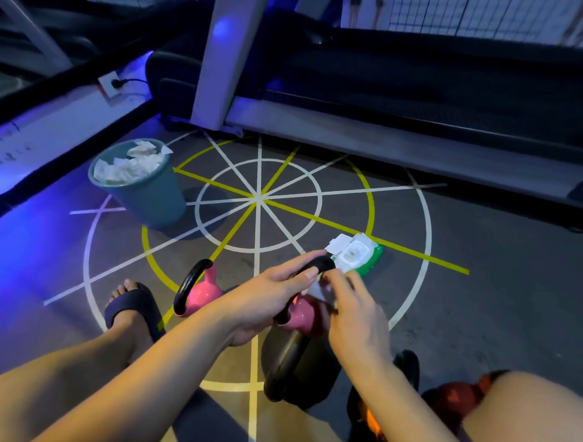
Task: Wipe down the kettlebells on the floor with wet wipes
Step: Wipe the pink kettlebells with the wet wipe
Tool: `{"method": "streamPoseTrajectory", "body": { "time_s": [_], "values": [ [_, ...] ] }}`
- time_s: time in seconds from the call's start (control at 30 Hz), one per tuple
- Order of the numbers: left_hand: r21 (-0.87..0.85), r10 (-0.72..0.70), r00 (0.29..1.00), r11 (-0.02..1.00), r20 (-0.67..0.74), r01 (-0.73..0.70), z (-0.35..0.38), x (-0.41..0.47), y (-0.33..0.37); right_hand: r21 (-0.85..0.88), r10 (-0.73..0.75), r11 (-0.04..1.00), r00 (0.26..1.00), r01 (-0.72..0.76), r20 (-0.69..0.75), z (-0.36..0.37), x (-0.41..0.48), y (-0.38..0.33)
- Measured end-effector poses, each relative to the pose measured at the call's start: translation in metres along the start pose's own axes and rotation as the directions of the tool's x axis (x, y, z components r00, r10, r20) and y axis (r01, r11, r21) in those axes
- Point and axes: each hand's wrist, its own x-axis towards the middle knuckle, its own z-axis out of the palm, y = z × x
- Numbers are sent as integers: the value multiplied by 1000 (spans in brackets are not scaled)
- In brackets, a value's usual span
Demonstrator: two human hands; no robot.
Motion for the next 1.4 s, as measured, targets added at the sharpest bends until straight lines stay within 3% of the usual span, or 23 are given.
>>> {"method": "streamPoseTrajectory", "body": {
  "time_s": [0.07,0.23,0.7,0.8,0.93,1.07,1.17,1.27,1.4],
  "values": [
    [27,-8,1000,1000,0,8,0,0,1,14,-6,1000,996,4,90,0,0,-1],
    [66,-5,999,998,35,3,2,1,1,131,13,991,990,-32,142,-2,8,11],
    [191,33,997,980,70,-46,9,6,-2,325,160,934,987,-150,-5,9,8,28],
    [183,21,998,983,51,-30,8,9,0,376,316,879,949,-294,2,13,9,25],
    [185,23,998,982,56,-33,5,11,0,348,450,810,881,-472,147,10,15,22],
    [178,29,998,983,56,-39,7,11,-1,194,316,918,933,-347,172,-4,19,18],
    [164,30,999,986,41,-36,11,10,-2,104,128,988,987,-118,-93,3,12,18],
    [171,21,999,985,36,-27,13,9,-1,-27,-17,1000,950,9,-313,8,7,19],
    [161,-1,1000,987,21,-2,12,9,1,-72,-163,987,885,146,-436,6,9,20]
  ]
}}
